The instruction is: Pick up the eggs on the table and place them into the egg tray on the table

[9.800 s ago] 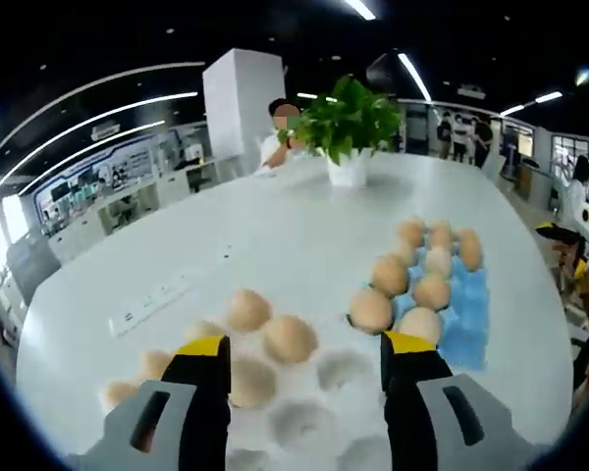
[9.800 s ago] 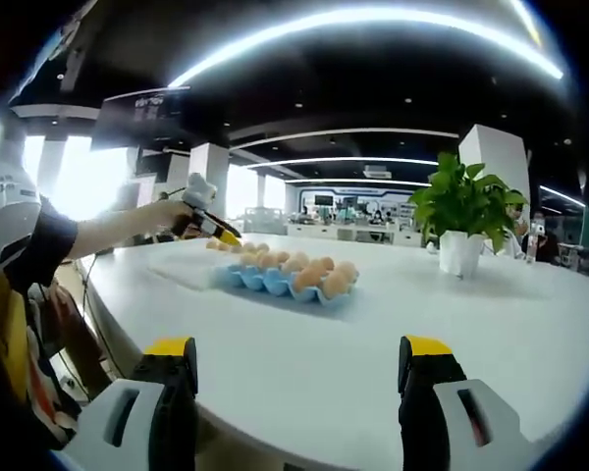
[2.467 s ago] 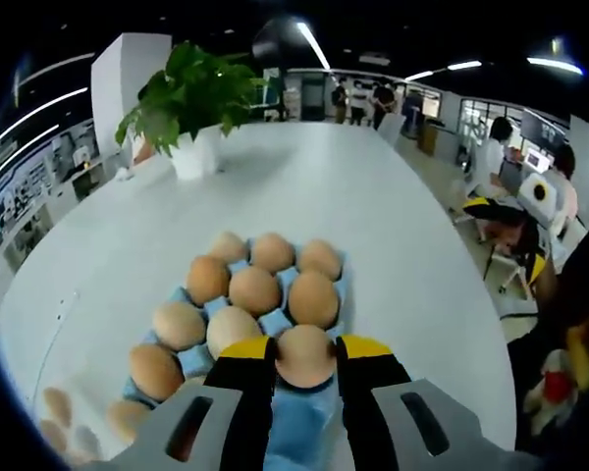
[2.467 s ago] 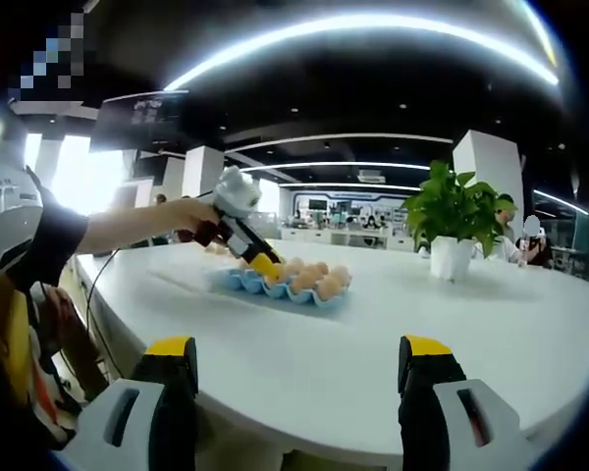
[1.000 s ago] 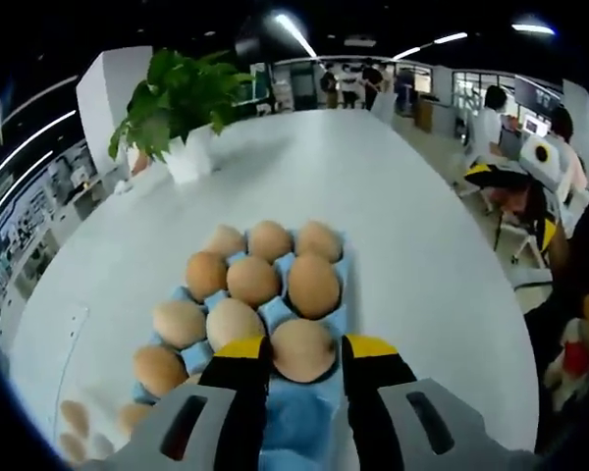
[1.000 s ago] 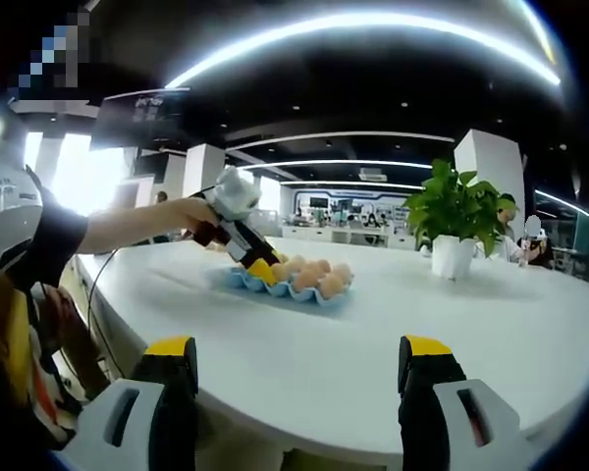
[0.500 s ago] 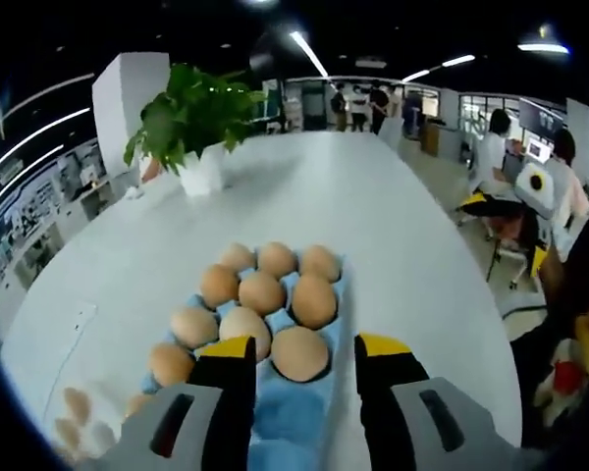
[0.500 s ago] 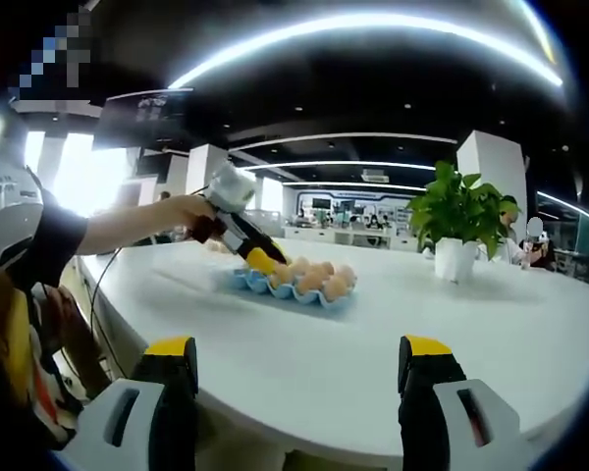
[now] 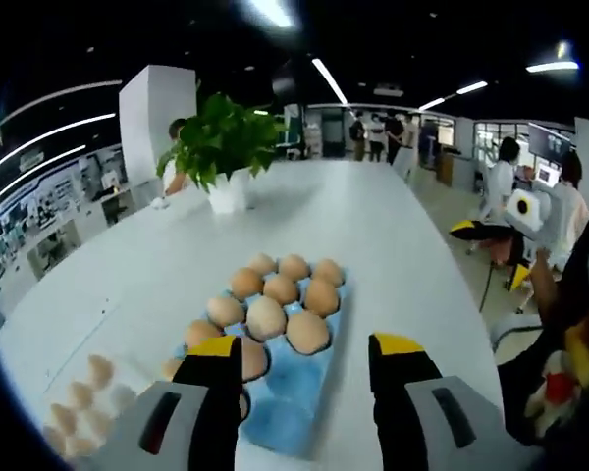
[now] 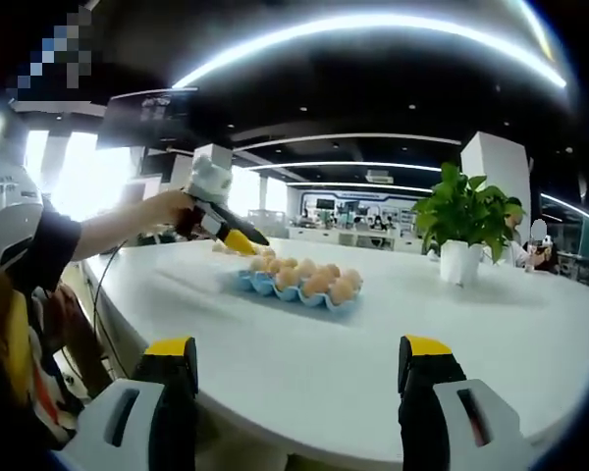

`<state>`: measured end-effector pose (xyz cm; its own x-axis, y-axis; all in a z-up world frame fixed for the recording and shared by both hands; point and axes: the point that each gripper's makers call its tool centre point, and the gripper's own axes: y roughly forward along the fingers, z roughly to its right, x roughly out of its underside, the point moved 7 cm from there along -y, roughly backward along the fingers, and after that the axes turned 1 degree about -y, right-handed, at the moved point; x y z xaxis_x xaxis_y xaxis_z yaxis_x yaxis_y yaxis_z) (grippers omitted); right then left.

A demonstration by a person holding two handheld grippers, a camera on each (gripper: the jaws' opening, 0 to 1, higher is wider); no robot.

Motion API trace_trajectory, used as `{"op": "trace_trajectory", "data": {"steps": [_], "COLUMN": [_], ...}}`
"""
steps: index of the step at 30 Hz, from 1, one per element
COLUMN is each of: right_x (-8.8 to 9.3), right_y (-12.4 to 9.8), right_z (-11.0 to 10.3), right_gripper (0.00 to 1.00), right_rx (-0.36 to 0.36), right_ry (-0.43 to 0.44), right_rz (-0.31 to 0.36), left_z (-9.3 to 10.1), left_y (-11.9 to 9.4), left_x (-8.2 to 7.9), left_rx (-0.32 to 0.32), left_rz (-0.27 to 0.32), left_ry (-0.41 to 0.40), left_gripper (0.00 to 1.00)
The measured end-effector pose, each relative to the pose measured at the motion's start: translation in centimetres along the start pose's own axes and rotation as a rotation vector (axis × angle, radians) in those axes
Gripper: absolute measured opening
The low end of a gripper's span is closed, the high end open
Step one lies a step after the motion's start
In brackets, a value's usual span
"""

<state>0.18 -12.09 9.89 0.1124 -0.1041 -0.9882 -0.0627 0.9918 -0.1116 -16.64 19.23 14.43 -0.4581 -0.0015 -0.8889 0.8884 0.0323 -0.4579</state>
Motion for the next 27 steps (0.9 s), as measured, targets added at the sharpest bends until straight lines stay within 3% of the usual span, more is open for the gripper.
{"op": "trace_trajectory", "data": {"steps": [11,18,27], "right_x": [-0.3,-0.4,-0.4], "right_y": [0.3,0.5,0.7], "right_z": [-0.4,-0.5,-0.4], "right_gripper": [0.88,0.88,0.88], "right_rx": [-0.014,-0.022,-0.028], "right_ry": [-0.008,-0.009,-0.010], "right_rz": [0.003,0.008,0.011], "left_z": [-1.7,-1.8,-0.5], "left_y": [-4.2,-6.7,-10.0], "left_x": [2.2,3.0,5.7], "left_rx": [-0.134,-0.198,-0.283], "left_rz": [0.008,0.062,0.105], "left_ry": [-0.023,-0.061,-0.102], "left_gripper": [0.59,0.70,0.84]}}
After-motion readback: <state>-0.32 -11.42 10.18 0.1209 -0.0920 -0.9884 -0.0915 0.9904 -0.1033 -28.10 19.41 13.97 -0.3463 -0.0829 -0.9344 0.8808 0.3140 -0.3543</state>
